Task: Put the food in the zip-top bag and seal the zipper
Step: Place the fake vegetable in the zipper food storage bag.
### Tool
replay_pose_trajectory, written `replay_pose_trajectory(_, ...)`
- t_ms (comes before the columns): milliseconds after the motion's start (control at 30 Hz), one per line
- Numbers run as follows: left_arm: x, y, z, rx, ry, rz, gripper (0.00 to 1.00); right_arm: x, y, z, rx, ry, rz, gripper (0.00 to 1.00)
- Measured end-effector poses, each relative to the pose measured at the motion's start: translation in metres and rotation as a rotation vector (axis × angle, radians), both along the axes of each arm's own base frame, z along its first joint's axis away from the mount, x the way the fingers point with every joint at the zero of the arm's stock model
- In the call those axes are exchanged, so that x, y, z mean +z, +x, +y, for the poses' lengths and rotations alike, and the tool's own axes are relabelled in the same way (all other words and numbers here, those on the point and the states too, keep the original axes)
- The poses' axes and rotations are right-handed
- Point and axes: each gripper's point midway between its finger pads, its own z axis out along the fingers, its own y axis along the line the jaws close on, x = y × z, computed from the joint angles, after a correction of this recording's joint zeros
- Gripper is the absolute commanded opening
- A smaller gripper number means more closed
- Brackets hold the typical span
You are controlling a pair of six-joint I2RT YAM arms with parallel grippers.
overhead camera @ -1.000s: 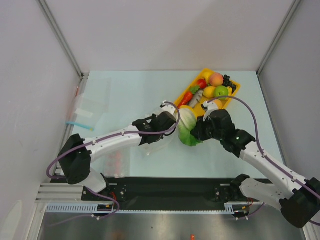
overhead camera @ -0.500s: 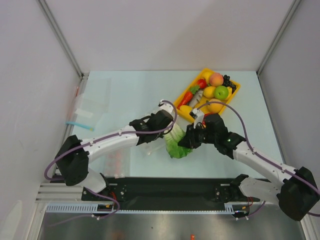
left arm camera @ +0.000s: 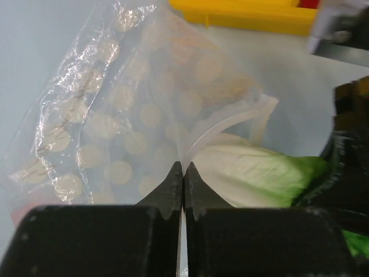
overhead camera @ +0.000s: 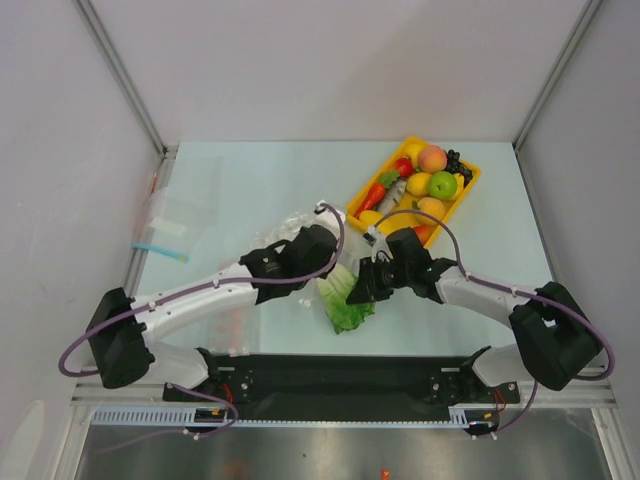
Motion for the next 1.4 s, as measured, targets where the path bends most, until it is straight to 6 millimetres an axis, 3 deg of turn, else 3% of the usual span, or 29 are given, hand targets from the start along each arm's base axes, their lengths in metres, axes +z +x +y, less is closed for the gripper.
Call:
replay_pose_trajectory(100,0.006,-0.010,-0.015,-0.070,-0.002,-0.027,0.00,-0.001,0.000,0.001,-0.002,0.012,0.027,0.00)
replay_pose_trajectory(267,-0.006,-0.033,-0.050,-0.194,0.081,-0.032,0.01,0.013,0.007,0.001,-0.015,0.075,0.013,0.00)
replay_pose_trajectory(400,-0.015,-0.039,-0.065,-0.230,0.104,-0.021,0.00,0.028,0.013,-0.011,-0.064,0.135,-0.001,0.00)
replay_pose_trajectory(533,-0.006,-0.040,-0.078,-0.257,0.035,-0.026,0.00,0.034,0.014,-0.026,-0.121,0.195,0.013,0.00)
replay_pose_trajectory(900,0.008,-0.039,-0.087,-0.324,-0.177,0.098,0.00,0.047,0.018,-0.033,-0.178,0.298,0.011,0.04)
replay_pose_trajectory(1167,0.018,-0.071,-0.084,-0.427,-0.322,0.221,0.00,0.069,0.033,-0.031,-0.215,0.390,-0.030,0.08)
replay_pose_trajectory(1267,0.015,-0.072,-0.083,-0.425,-0.340,0.255,0.00,0.074,0.038,-0.031,-0.240,0.405,-0.034,0.14)
replay_pose_trajectory(1300,0.015,-0.071,-0.083,-0.422,-0.347,0.262,0.00,0.074,0.040,-0.031,-0.252,0.405,-0.037,0.23)
replay_pose_trajectory(1400,0.014,-0.071,-0.085,-0.425,-0.362,0.280,0.00,0.070,0.045,-0.030,-0.294,0.379,-0.043,0.25)
